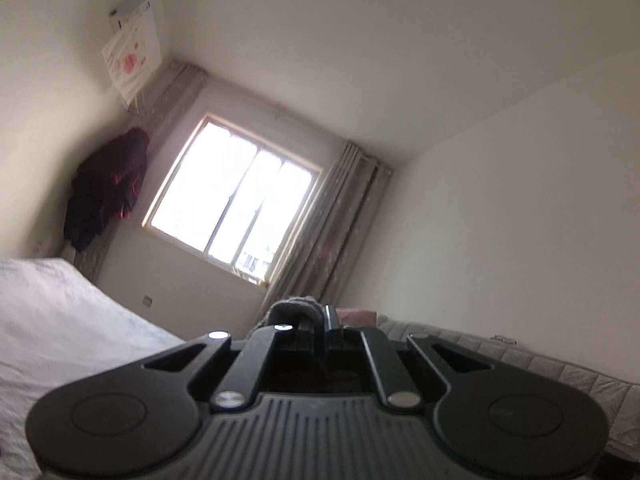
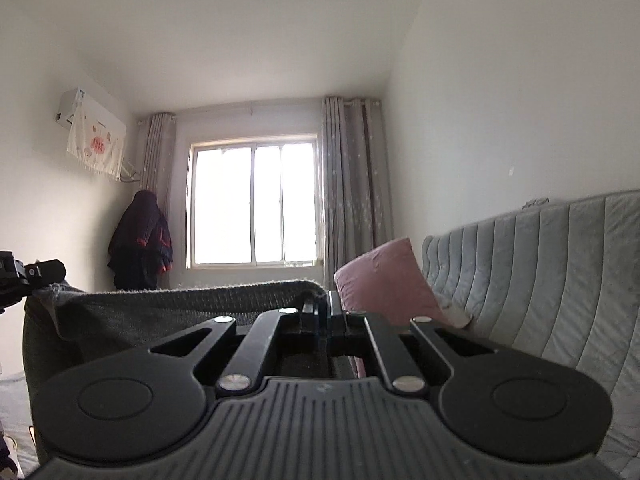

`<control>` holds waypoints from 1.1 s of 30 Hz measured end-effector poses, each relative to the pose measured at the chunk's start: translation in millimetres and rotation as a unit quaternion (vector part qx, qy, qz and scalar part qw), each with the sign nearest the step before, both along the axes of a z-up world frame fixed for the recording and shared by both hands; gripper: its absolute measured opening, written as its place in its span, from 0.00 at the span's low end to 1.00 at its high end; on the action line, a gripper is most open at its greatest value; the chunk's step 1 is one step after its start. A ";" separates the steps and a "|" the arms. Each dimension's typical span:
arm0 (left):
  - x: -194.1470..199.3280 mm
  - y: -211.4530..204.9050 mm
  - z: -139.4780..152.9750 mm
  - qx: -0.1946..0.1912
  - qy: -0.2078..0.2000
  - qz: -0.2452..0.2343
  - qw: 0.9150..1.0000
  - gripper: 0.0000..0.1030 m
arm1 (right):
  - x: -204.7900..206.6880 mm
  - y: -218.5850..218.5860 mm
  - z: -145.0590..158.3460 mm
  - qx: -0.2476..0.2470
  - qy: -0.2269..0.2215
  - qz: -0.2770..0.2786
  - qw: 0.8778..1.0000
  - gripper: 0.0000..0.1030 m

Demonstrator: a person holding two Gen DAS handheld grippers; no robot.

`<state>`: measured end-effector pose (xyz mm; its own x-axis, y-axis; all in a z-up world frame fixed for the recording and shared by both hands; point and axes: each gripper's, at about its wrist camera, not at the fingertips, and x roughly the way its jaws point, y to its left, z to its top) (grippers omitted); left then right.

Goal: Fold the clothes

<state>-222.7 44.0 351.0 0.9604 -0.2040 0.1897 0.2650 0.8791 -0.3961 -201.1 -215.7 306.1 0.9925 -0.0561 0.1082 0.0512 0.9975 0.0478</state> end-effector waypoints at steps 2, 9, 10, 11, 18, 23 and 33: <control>-1.7 0.3 4.0 0.001 -0.005 0.008 1.000 0.04 | 0.9 3.7 2.8 -0.002 -0.006 -0.002 1.000 0.04; 1.8 5.6 -10.4 0.012 0.011 0.026 1.000 0.04 | 12.1 16.8 0.3 -0.015 -0.004 0.000 1.000 0.04; 6.6 8.2 -16.4 0.012 0.016 0.028 0.999 0.04 | 16.5 18.6 -1.8 -0.019 -0.001 0.000 1.000 0.04; 12.5 10.7 -22.8 0.012 0.021 0.030 0.999 0.04 | 23.1 20.5 -5.0 -0.021 0.003 0.001 1.000 0.04; 83.0 23.3 -71.1 0.010 0.070 0.057 0.996 0.04 | 88.3 45.1 -36.4 -0.049 0.035 -0.009 0.998 0.04; 143.6 31.7 -99.0 0.000 0.101 0.088 0.991 0.04 | 143.0 59.8 -62.4 -0.060 0.053 -0.010 0.997 0.04; 267.0 37.7 -156.1 0.021 0.137 0.120 0.983 0.04 | 260.9 81.0 -120.9 -0.078 0.095 -0.022 0.992 0.04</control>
<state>44.3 81.7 194.9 0.9957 0.0319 -0.0868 -0.0632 0.9202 -0.3863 59.8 -134.7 185.2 0.9928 -0.0962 -0.0708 0.0872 0.9888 -0.1213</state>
